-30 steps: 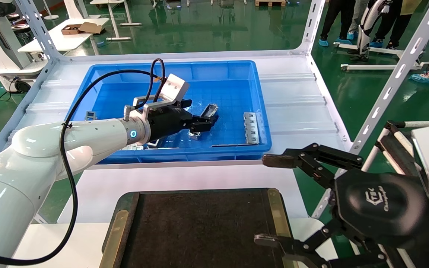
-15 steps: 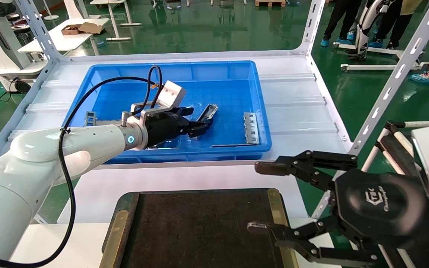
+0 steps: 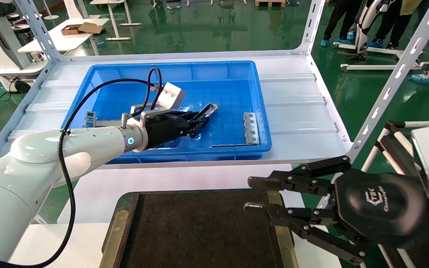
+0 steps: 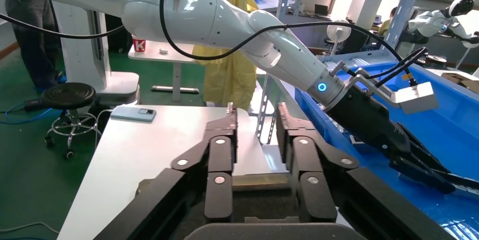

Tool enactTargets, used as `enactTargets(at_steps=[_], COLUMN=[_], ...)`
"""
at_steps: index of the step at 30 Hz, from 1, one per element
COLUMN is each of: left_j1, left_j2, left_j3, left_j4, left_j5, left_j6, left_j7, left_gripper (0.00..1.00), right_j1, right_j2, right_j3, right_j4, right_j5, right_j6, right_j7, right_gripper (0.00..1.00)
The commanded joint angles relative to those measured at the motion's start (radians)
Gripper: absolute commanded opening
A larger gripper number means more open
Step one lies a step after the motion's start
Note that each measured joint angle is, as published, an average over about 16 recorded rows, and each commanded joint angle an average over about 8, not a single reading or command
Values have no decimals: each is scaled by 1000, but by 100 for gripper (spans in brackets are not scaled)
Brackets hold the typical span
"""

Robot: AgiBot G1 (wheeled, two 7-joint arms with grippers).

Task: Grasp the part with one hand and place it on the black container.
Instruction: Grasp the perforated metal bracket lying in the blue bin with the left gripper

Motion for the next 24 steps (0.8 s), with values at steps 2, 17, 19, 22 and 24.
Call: enactTargets(at_steps=[2,17,19,22,24], left_j1=[-3,-83,-80,-63,-42], left_j2=[-2,-127,-157,-204,-235], left_j3=[5,-40,-44,-51,-56], left_j4=[4,-71,-103,-163,-215], left_j5=[-13,-121,-133,-151,-167], left_j6=[5,354,416,497,540], left_j7=[-2,48,54,54,47], left_gripper=[0,0,0,0,0], right_j1=[0,0,0,0,0], right_j2=[0,0,0,0,0], right_j3=[0,0,0,0,0], right_j4=[0,0,0,0,0], right_j5=[0,0,0,0,0], right_j6=[0,0,0,0,0], right_j7=[0,0,0,0,0], right_gripper=[0,0,0,0,0])
